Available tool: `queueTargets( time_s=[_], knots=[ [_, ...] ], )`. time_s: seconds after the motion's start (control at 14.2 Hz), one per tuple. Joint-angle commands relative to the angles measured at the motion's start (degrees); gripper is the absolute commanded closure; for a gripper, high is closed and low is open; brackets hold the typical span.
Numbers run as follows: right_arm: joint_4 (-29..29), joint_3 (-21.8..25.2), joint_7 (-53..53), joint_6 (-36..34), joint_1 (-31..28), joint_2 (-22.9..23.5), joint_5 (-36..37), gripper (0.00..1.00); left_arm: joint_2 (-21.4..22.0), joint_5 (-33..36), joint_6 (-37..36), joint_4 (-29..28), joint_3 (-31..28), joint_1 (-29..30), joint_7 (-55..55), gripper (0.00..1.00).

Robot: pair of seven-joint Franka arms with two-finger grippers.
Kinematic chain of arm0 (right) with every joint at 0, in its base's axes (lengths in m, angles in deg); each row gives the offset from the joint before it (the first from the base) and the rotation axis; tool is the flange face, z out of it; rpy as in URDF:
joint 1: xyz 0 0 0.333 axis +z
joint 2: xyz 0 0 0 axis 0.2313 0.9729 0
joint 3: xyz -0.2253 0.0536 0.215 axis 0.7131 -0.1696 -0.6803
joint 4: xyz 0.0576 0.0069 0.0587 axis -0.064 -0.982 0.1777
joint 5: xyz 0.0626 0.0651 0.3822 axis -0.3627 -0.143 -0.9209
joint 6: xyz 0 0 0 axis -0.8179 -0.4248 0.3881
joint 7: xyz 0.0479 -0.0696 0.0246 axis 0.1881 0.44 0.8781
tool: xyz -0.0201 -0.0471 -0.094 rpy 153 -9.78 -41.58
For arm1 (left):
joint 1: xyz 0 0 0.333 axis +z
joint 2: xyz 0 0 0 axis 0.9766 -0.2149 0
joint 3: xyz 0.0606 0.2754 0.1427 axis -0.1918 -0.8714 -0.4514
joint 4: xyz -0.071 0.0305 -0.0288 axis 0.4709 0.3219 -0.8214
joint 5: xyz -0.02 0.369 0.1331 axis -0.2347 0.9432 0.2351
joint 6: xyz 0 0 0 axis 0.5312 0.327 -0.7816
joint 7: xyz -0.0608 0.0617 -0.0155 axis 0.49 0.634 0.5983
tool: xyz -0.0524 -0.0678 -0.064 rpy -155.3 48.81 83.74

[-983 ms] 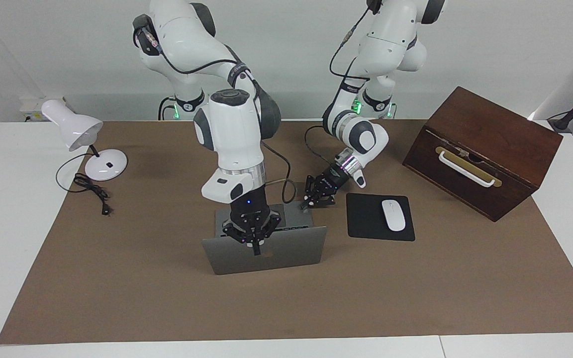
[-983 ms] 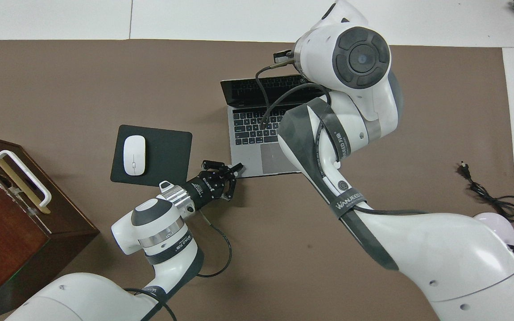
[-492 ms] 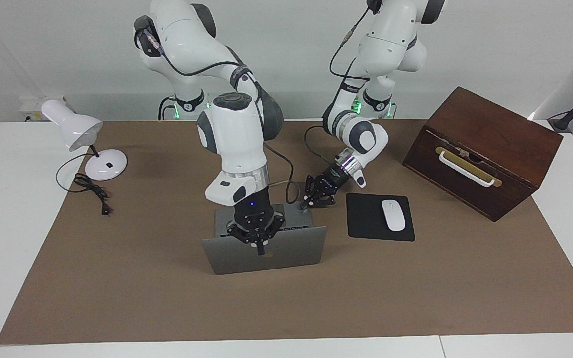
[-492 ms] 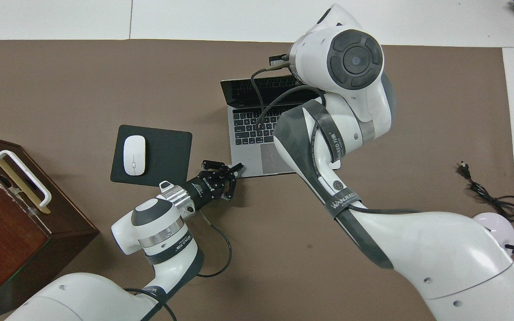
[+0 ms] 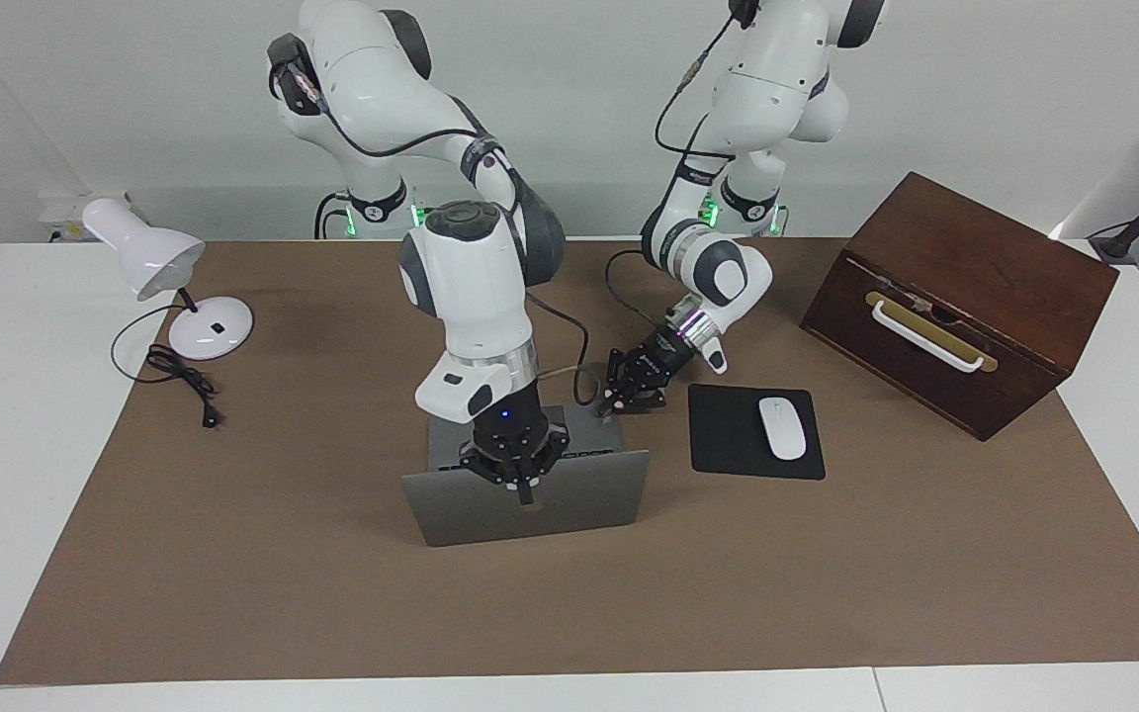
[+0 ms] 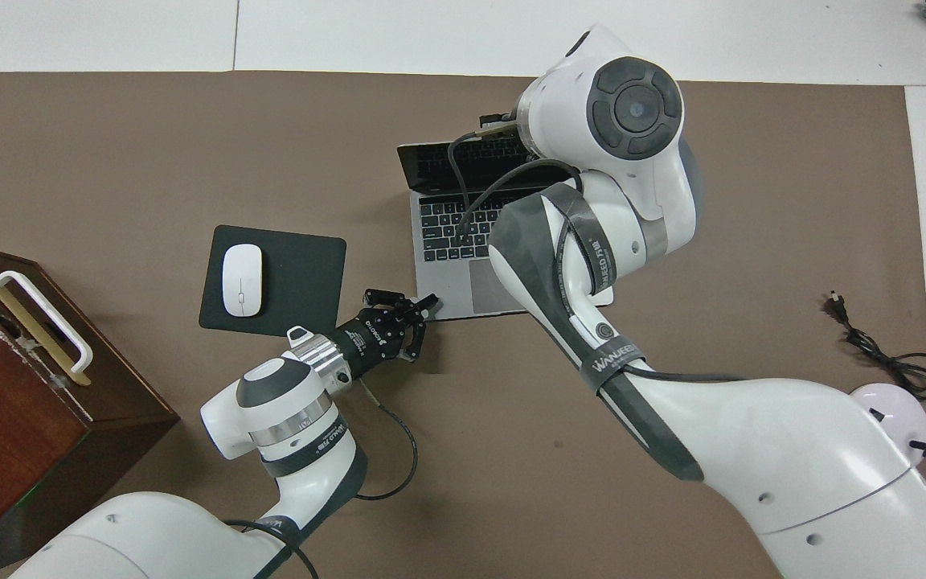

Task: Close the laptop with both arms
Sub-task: 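Push the laptop screen down toward the keyboard with the right gripper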

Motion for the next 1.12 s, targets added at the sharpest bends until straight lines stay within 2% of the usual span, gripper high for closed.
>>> queueTargets(
  time_s=[0.0, 0.21, 0.42, 1.05],
  knots=[
    [-0.9, -0.1, -1.1, -1.4, 0.1, -0.4, -0.9, 1.00, -2.2, -1.3, 2.4, 0.8, -0.2, -1.5, -1.1, 1.00],
    [-3.2, -0.1, -1.1, -2.4, 0.1, -1.3, -1.0, 1.00, -2.2, -1.3, 2.4, 0.9, -0.2, -1.5, -1.1, 1.00],
    [-3.6, -0.3, -1.4, -3.4, 0.1, -1.6, -4.5, 1.00, -2.2, -1.3, 2.4, 0.8, -0.2, -1.5, -1.1, 1.00],
    [-6.6, -0.3, -3.1, -5.7, 0.1, -2.9, -4.6, 1.00, -2.2, -1.3, 2.5, 0.9, -0.2, -1.5, -1.1, 1.00]
  ],
)
